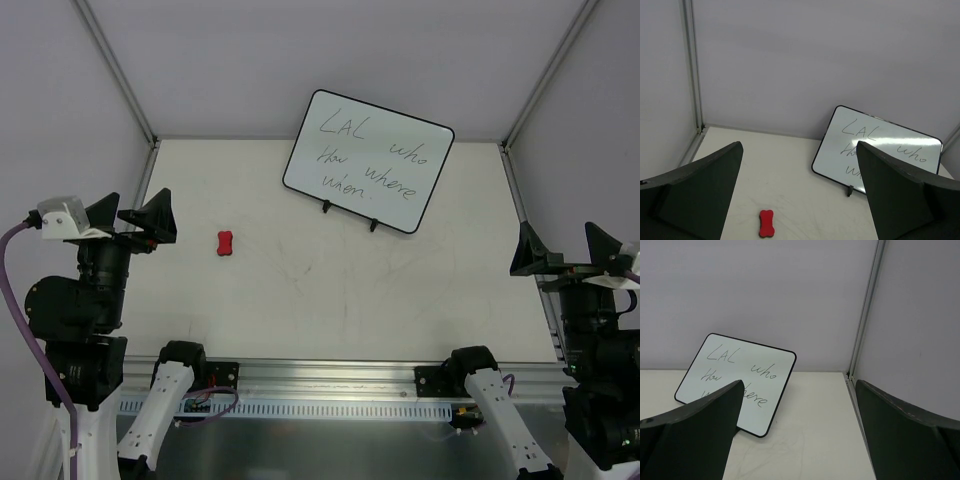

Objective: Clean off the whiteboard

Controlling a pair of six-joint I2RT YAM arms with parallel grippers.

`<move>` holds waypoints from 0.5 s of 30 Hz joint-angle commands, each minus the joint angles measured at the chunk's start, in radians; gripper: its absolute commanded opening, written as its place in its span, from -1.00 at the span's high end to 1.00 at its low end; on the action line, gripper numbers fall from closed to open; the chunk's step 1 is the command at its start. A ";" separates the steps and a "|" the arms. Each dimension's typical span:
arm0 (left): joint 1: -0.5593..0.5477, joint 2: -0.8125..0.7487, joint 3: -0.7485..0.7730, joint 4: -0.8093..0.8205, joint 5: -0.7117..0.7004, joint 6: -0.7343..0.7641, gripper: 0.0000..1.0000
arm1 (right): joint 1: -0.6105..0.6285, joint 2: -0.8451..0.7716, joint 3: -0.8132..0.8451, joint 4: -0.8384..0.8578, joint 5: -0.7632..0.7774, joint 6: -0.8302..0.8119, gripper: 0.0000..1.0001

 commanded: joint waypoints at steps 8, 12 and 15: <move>-0.008 0.036 -0.012 0.008 0.022 -0.016 -0.98 | 0.009 0.056 -0.053 0.033 0.041 0.075 -0.98; -0.008 0.050 -0.052 -0.004 0.005 -0.025 -0.98 | 0.009 0.112 -0.056 -0.021 0.036 0.132 -0.98; -0.008 0.063 -0.090 -0.024 0.018 -0.045 -0.97 | 0.009 0.188 -0.052 -0.085 -0.045 0.144 -0.99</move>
